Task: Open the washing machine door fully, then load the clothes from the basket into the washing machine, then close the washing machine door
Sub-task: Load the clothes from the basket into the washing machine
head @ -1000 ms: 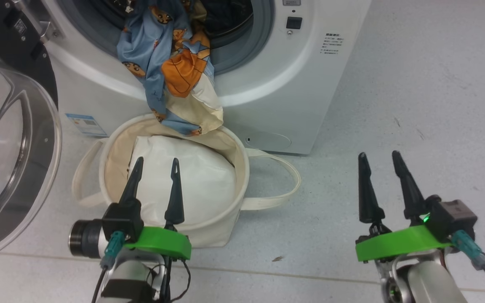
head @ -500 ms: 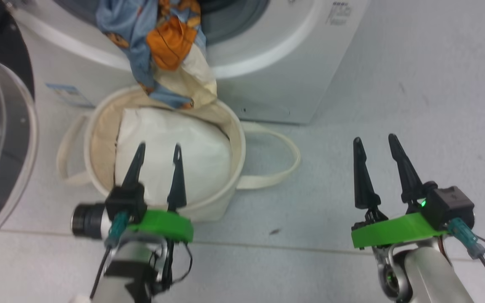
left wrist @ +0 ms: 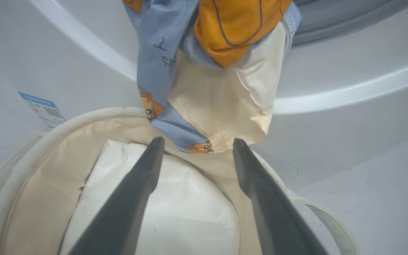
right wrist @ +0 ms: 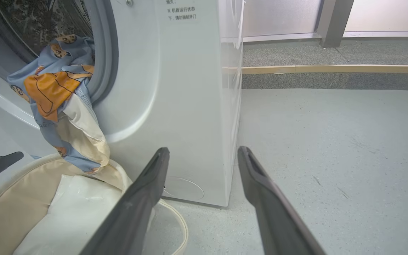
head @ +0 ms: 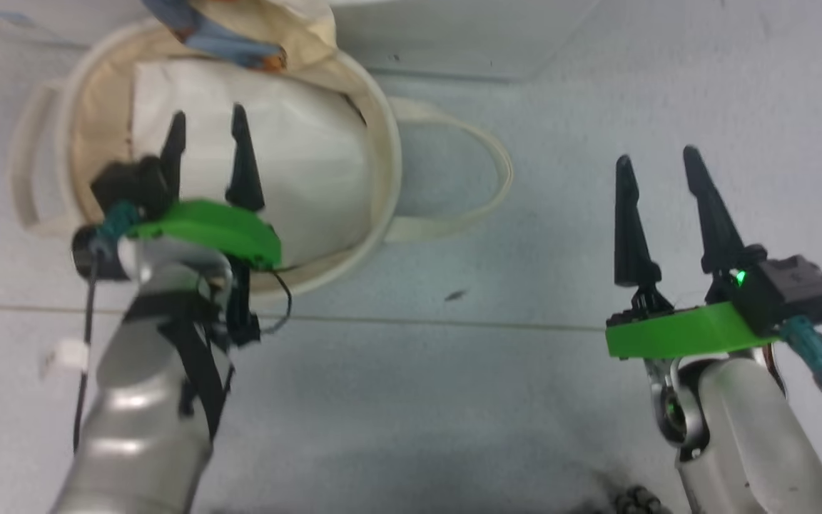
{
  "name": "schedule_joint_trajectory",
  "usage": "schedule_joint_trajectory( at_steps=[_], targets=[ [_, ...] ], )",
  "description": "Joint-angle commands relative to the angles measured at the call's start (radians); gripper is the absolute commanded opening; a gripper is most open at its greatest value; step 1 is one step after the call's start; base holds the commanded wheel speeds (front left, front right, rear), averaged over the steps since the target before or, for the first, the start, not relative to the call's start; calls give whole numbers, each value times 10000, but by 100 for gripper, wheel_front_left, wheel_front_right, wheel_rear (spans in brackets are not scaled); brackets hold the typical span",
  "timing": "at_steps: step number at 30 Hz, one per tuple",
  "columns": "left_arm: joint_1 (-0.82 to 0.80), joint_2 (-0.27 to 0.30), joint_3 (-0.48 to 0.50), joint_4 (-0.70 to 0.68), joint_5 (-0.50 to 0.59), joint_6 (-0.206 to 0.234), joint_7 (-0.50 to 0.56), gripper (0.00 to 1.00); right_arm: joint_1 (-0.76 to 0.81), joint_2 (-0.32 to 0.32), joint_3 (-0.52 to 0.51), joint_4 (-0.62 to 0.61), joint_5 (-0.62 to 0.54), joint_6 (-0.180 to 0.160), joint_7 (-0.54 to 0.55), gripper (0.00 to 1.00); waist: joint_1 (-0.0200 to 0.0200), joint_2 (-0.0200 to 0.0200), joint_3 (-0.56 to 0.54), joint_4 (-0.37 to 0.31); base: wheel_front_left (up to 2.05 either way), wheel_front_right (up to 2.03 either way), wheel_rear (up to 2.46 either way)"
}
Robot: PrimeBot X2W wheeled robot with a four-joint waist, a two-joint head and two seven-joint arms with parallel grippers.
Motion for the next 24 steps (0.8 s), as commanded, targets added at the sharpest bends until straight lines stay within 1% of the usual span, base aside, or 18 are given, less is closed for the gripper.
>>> schedule_joint_trajectory(
  at_steps=[1, 6, 9, 12, 14, 16, 18, 21, 24],
  targets=[
    [-395, 195, 269, 125, -82, -143, -48, 100, 74, 26, 223, -357, 32, 2, -48, 100, -4, 0, 639, -289, 0, 0, 0],
    [-1883, 195, 273, 1834, 34, -304, -48, 100, -101, 31, 284, -606, 103, 2, -48, 100, -4, 0, 1233, -561, 0, 0, 0],
    [-2652, 195, 375, 2482, 246, -208, -48, 100, -193, 41, 343, -728, 137, 2, -48, 100, -4, 0, 1518, -714, 0, 0, 0],
    [-3246, 195, 594, 3269, 312, 9, -48, 100, -265, 51, 413, -862, 199, 2, -48, 100, -4, 0, 1725, -846, 0, 0, 0],
    [-3621, 195, 860, 3744, 114, 37, -48, 100, -303, 58, 506, -953, 248, 2, -48, 100, -4, 0, 1835, -945, 0, 0, 0],
    [-3962, 195, 1335, 4069, -425, -61, -48, 100, -329, 62, 604, -1028, 294, 2, -48, 100, -4, 0, 1934, -1020, 0, 0, 0],
    [-4262, 195, 1540, 4321, -580, 8, -48, 100, -341, 54, 690, -1092, 312, 2, -48, 100, -4, 0, 2024, -1045, 0, 0, 0],
    [-4635, 195, 1771, 4663, -944, -214, -48, 100, -361, 24, 820, -1189, 354, 2, -48, 100, -4, 0, 2153, -1122, 0, 0, 0],
    [-4944, 195, 1882, 4855, -1025, -215, -48, 100, -359, -20, 900, -1298, 371, 2, -48, 100, -4, 0, 2295, -1167, 0, 0, 0]
  ],
)
